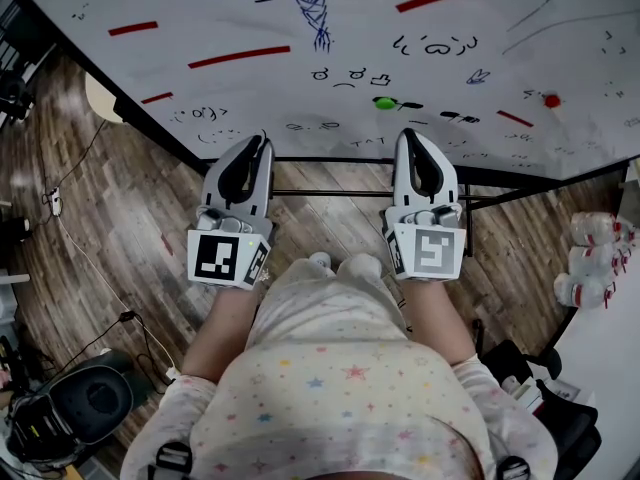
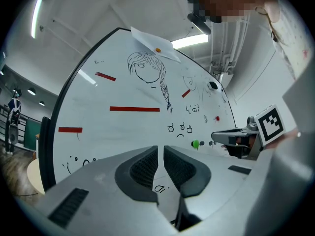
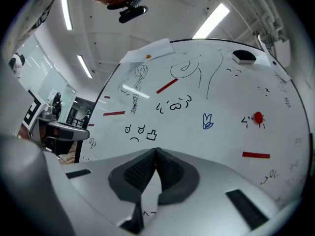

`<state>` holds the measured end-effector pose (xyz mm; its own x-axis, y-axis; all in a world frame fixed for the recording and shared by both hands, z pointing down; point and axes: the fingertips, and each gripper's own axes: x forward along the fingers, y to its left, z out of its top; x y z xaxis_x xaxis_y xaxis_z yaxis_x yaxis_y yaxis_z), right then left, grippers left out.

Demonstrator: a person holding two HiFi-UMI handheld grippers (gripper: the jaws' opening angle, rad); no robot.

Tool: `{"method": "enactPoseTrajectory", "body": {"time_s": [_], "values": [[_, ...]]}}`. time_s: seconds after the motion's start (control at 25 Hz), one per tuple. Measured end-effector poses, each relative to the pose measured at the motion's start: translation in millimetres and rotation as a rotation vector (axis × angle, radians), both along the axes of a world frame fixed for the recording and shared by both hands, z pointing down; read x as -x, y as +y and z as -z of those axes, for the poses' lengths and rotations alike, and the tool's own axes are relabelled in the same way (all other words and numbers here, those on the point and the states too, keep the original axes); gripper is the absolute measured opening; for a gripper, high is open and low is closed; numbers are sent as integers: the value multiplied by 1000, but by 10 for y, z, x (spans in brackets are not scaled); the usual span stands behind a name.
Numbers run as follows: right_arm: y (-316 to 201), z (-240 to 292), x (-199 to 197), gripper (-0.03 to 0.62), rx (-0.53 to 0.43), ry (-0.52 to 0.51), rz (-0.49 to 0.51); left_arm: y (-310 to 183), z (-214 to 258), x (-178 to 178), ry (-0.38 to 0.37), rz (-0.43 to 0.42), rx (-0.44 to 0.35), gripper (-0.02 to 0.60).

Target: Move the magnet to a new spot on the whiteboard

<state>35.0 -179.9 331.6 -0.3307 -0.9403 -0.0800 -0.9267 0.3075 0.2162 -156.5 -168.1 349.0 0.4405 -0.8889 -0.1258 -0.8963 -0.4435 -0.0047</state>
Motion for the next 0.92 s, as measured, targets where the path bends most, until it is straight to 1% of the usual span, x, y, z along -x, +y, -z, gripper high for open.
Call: {"method": "enactPoseTrajectory", "body": {"time_s": [0.92], "values": [[51, 33, -137, 0, -4, -4, -10, -25, 21, -134, 16, -22, -10, 43]]}}
